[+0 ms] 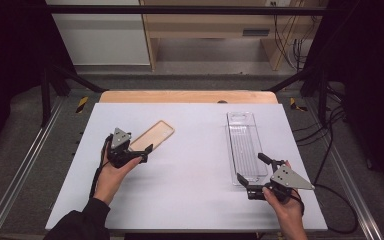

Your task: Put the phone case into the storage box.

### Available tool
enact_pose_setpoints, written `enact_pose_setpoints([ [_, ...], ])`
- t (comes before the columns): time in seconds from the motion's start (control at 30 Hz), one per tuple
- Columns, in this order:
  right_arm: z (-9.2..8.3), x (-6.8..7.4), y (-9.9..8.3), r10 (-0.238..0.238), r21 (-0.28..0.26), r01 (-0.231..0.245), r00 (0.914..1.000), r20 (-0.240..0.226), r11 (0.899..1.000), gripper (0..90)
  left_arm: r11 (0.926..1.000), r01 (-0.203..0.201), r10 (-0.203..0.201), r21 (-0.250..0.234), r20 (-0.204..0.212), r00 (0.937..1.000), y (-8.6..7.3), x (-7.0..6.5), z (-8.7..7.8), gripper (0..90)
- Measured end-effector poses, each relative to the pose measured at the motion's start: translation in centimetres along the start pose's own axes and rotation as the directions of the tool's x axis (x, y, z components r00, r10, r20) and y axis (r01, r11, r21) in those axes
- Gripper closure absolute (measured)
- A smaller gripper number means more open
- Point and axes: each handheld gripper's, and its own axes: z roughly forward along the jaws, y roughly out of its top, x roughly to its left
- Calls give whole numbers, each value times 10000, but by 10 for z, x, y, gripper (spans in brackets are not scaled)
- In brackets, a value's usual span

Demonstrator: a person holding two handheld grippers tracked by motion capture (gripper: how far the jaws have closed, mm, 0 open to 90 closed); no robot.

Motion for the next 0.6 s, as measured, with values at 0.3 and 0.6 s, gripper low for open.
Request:
enact_pose_setpoints([
  [0.3, -1, 0, 0, 75, -47, -75, 10000, 5, 10000, 41, 9998, 42, -39, 219, -100, 9999, -3, 3, 9, 91],
  [0.6, -1, 1, -1, 84, 6, -84, 10000, -20, 10000, 41, 9989, 129, -104, 457, -546, 9985, -7, 7, 18, 241],
])
